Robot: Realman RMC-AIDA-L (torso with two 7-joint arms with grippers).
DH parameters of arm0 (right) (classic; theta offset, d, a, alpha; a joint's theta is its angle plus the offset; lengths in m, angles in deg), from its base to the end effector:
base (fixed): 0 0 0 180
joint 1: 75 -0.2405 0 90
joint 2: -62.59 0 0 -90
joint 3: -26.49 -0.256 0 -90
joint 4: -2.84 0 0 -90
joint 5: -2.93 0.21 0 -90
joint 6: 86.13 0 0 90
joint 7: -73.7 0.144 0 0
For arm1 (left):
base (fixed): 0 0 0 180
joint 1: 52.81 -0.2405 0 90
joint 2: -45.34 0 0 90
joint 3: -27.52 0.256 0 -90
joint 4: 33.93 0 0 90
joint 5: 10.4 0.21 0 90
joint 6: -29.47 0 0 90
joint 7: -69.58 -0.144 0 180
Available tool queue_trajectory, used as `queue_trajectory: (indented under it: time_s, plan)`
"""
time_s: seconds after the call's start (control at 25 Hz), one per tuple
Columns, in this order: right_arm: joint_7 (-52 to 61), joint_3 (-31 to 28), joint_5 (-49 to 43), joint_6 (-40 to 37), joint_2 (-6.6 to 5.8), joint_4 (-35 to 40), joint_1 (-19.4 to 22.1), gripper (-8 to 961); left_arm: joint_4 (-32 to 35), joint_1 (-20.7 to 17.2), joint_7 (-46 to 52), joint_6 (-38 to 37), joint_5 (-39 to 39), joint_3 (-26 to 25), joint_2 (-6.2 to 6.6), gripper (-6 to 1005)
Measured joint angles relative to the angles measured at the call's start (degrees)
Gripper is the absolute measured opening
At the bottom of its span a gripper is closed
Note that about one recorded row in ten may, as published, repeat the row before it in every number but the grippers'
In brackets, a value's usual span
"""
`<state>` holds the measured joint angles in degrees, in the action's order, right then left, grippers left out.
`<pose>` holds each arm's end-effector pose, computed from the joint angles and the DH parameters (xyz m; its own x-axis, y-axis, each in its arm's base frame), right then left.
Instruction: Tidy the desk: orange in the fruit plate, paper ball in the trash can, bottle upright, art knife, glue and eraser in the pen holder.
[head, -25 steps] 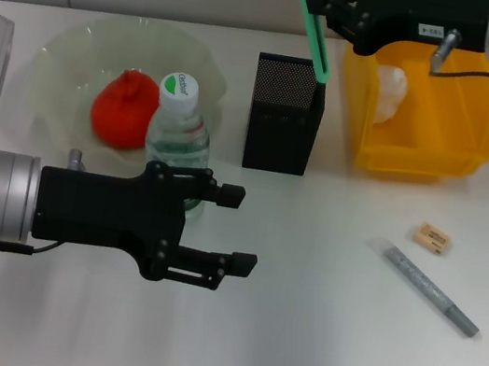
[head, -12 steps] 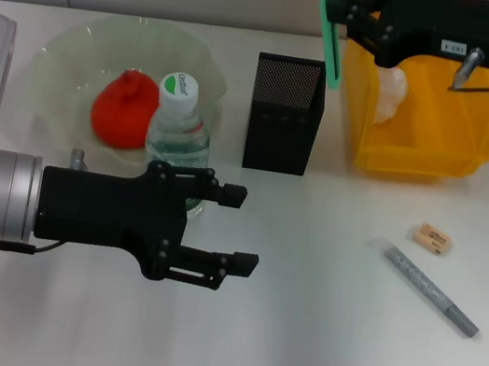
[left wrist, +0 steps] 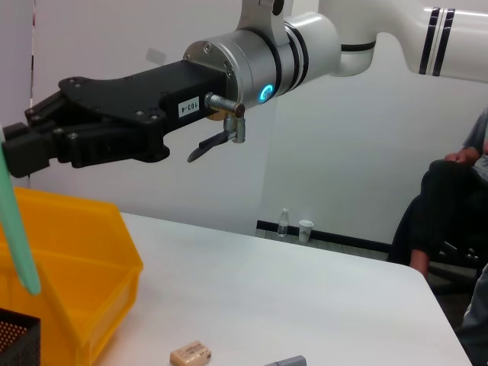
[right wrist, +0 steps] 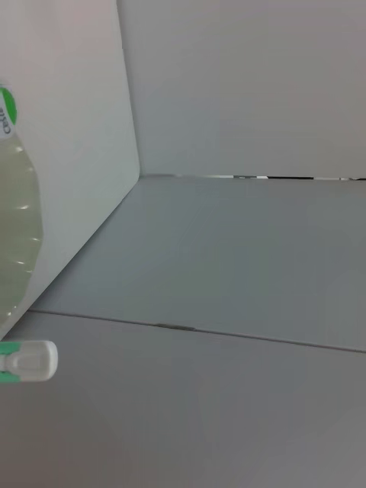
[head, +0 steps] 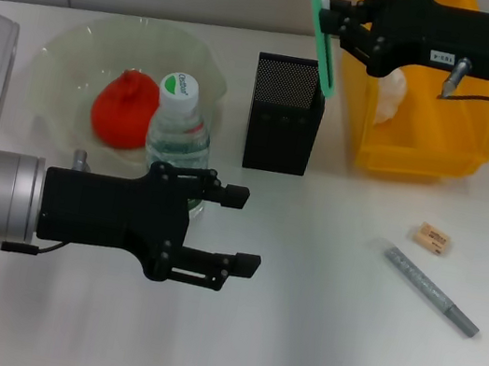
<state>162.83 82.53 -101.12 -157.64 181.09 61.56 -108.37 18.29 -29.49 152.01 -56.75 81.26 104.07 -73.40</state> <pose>0.1746 0.4035 0.0437 0.8856 -0.0696 -0.4592 -0.2972 -0.8446 -0.4452 -0.1939 0.3010 -0.0365 0.8568 0.1728 0.4859 0.1912 -0.9815 0.0120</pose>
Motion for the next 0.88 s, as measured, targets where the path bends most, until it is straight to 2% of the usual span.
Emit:
queue_trajectory:
  time_s: [0.72, 0.88]
  plan:
    - [-5.8, -1.3, 3.0, 1.2, -0.31, -7.1, -2.1, 92, -0.1, 0.1, -0.6, -0.2, -0.1, 0.0, 0.0, 800]
    - [-6.7, -1.9, 3.0, 1.8, -0.78, -9.9, -3.2, 100, -0.1, 0.1, -0.6, -0.3, -0.2, 0.1, 0.0, 800]
